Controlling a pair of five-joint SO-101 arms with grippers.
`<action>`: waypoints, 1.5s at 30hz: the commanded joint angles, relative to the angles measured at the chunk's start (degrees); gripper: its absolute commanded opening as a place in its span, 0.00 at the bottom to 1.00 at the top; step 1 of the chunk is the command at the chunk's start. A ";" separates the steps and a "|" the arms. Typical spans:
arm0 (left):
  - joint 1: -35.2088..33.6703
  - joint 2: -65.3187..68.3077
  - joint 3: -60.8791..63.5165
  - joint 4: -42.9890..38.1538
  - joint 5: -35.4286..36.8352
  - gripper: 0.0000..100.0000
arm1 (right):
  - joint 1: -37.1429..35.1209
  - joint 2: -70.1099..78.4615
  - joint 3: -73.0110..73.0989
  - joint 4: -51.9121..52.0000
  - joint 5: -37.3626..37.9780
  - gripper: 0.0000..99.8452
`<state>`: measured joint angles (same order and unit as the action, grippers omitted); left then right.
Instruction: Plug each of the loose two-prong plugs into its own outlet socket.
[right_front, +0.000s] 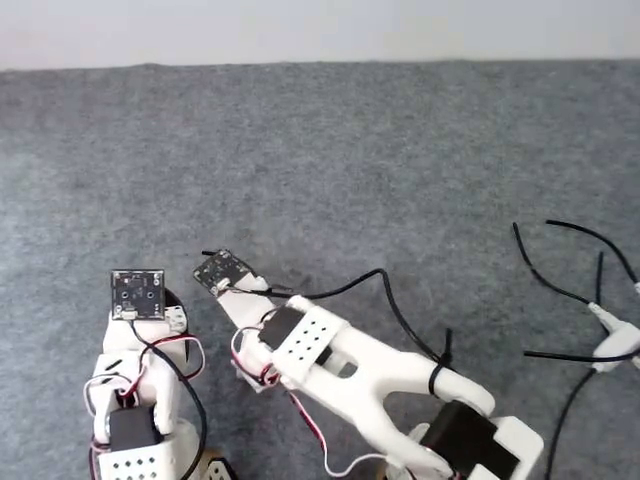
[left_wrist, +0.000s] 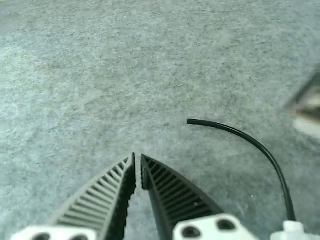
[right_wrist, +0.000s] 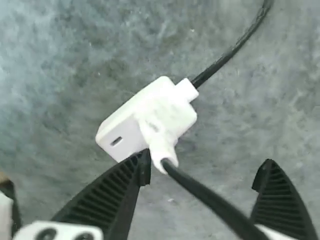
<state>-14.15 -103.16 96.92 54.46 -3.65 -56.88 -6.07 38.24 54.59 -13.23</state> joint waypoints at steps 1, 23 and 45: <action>-0.97 -0.62 -0.48 -2.11 -0.09 0.02 | -1.89 -0.13 -3.69 -0.04 -5.54 0.34; -19.08 -0.35 -5.14 -10.11 16.97 0.02 | -4.18 6.90 -6.86 -9.36 -13.71 0.34; -18.73 -0.35 -4.79 -10.11 16.62 0.02 | 1.10 6.46 -7.47 -7.78 8.00 0.01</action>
<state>-32.79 -103.16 95.52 45.93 12.79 -56.62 4.40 33.41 45.10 -9.45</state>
